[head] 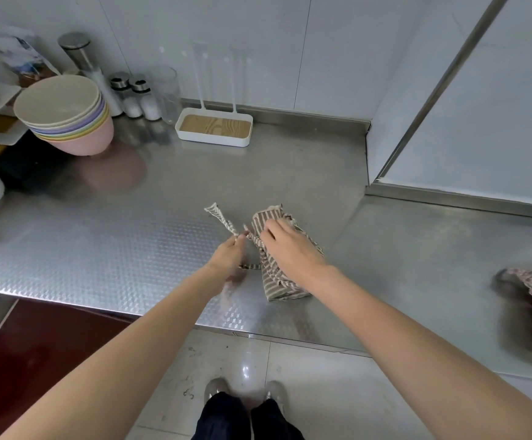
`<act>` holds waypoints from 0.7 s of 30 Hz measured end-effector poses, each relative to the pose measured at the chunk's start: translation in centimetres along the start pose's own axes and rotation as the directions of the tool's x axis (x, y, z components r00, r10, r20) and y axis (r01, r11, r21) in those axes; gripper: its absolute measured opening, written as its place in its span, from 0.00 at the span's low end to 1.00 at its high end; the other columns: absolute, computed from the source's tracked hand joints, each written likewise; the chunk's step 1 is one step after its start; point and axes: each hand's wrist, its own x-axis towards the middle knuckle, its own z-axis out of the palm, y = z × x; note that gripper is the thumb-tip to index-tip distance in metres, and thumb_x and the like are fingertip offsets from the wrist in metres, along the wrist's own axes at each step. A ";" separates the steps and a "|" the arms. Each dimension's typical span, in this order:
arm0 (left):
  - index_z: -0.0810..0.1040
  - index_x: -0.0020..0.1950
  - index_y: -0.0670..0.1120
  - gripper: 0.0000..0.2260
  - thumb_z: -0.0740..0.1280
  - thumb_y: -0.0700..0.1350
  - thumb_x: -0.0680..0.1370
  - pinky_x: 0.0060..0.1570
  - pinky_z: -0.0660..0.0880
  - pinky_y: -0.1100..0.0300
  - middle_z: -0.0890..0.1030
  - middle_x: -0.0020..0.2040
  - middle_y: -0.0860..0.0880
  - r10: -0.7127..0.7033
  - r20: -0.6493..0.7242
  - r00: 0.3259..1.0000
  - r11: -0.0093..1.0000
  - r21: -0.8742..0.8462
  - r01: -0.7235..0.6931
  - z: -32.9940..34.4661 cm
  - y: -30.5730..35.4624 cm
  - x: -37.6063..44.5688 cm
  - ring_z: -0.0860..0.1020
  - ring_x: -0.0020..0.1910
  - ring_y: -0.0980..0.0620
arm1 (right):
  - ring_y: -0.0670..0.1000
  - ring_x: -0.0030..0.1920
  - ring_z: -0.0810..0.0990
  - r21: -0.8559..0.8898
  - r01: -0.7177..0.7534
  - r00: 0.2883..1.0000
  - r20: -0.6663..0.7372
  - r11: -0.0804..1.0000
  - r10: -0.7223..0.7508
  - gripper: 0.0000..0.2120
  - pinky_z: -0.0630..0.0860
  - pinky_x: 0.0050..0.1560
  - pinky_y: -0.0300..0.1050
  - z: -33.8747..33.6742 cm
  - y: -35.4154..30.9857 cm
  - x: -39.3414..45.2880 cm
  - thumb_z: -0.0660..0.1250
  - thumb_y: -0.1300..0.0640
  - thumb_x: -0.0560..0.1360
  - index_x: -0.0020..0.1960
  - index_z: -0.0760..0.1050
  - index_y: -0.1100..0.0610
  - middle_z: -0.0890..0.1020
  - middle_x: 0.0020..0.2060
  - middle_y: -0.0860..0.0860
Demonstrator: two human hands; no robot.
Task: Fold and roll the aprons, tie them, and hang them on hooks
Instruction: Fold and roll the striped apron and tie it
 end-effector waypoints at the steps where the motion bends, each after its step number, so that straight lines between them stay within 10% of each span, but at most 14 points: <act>1: 0.67 0.71 0.51 0.19 0.51 0.54 0.82 0.57 0.73 0.50 0.75 0.60 0.45 -0.025 0.039 0.999 0.995 -0.093 0.029 0.2 0.0 -0.1 0.74 0.58 0.46 | 0.55 0.48 0.71 -0.017 0.033 0.999 -0.042 0.999 -0.034 0.14 0.76 0.41 0.48 0.2 0.0 0.0 0.60 0.73 0.59 0.42 0.76 0.63 0.77 0.43 0.57; 4: 0.71 0.64 0.53 0.15 0.53 0.57 0.81 0.41 0.74 0.56 0.78 0.48 0.46 -0.036 0.165 0.986 0.935 -0.343 0.091 0.6 1.5 -0.7 0.75 0.42 0.50 | 0.54 0.49 0.70 0.001 0.137 0.990 -0.038 0.991 -0.137 0.08 0.73 0.50 0.48 0.8 -0.3 0.3 0.67 0.65 0.66 0.45 0.77 0.64 0.78 0.44 0.57; 8: 0.67 0.69 0.54 0.16 0.52 0.53 0.83 0.48 0.77 0.50 0.74 0.62 0.44 0.038 0.250 0.967 0.921 -0.384 0.063 -0.2 3.2 -1.5 0.77 0.48 0.46 | 0.58 0.56 0.72 -0.031 0.087 0.981 0.176 0.996 -0.080 0.11 0.72 0.51 0.51 0.0 -0.1 1.2 0.62 0.60 0.75 0.54 0.76 0.65 0.76 0.51 0.58; 12: 0.71 0.68 0.53 0.16 0.52 0.52 0.83 0.56 0.75 0.53 0.75 0.61 0.45 0.218 0.269 0.938 0.973 0.018 -0.231 -1.8 6.0 -3.2 0.77 0.55 0.46 | 0.59 0.60 0.72 0.099 -0.249 0.955 0.193 0.963 0.227 0.12 0.66 0.50 0.47 -0.1 1.4 1.5 0.57 0.59 0.78 0.57 0.74 0.60 0.73 0.60 0.55; 15: 0.75 0.66 0.46 0.17 0.54 0.50 0.82 0.65 0.68 0.56 0.76 0.63 0.48 0.442 0.352 0.825 0.754 0.352 -0.554 -1.3 7.3 -3.4 0.74 0.62 0.50 | 0.57 0.66 0.69 0.139 -0.314 0.937 0.207 0.939 0.283 0.17 0.65 0.60 0.44 -0.8 2.2 1.9 0.58 0.61 0.79 0.67 0.70 0.59 0.70 0.67 0.55; 21: 0.71 0.69 0.51 0.18 0.52 0.51 0.83 0.54 0.72 0.65 0.72 0.68 0.51 0.364 0.493 0.790 0.917 -0.040 -0.397 0.6 9.2 -4.2 0.73 0.62 0.57 | 0.60 0.64 0.72 0.474 -0.401 0.916 0.217 0.784 0.338 0.16 0.67 0.60 0.44 -3.1 3.5 1.5 0.58 0.65 0.77 0.63 0.73 0.64 0.76 0.62 0.62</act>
